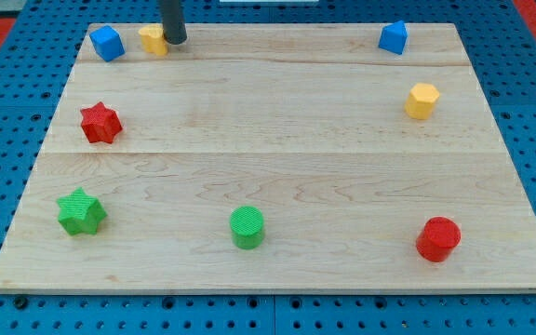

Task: Slightly move the blue triangle

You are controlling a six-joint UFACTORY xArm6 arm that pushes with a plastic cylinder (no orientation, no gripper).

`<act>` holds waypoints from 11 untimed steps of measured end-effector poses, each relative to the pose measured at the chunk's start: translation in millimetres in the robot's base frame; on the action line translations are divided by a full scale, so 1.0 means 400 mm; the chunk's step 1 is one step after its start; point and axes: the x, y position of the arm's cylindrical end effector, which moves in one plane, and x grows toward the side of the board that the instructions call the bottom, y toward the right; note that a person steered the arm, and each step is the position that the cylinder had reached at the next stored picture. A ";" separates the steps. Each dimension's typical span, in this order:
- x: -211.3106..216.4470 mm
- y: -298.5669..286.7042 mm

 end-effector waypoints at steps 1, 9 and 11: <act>0.000 -0.001; -0.043 0.880; 0.033 0.902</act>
